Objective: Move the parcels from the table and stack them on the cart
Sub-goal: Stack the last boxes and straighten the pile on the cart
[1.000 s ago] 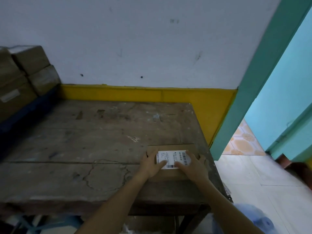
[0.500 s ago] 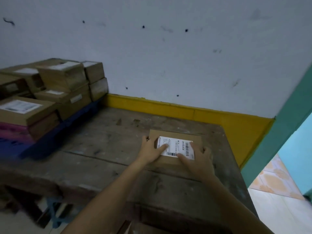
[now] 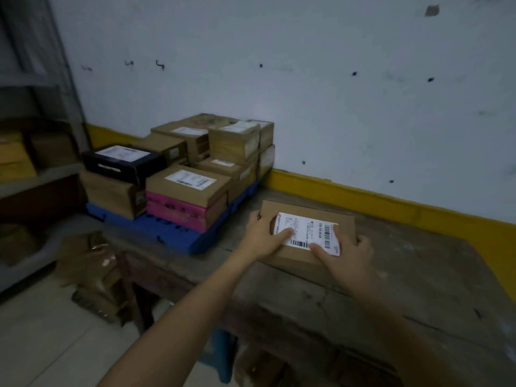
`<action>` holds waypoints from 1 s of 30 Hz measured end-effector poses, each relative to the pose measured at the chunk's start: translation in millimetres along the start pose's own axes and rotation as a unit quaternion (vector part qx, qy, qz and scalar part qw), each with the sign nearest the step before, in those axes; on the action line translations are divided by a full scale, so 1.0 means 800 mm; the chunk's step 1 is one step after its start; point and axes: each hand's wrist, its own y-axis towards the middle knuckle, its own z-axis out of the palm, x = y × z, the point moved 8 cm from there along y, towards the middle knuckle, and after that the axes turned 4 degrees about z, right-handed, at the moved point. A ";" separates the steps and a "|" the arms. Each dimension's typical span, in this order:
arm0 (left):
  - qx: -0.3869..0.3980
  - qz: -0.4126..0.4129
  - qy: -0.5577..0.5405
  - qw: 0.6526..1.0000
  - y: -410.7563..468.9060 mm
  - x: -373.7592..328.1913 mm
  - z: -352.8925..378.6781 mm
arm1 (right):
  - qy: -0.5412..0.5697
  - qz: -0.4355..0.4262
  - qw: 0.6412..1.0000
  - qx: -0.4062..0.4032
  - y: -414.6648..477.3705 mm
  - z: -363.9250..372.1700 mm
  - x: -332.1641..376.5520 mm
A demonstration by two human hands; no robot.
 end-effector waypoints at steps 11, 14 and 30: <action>-0.038 0.031 0.008 0.999 0.093 0.040 -0.128 | 0.005 -0.031 0.999 -0.027 0.083 0.057 0.141; -0.037 0.022 0.028 0.999 0.117 0.061 -0.159 | 0.008 -0.027 0.999 -0.026 0.098 0.083 0.176; 0.042 0.116 0.075 0.990 0.214 0.195 -0.302 | 0.001 0.021 0.997 -0.070 0.084 0.210 0.324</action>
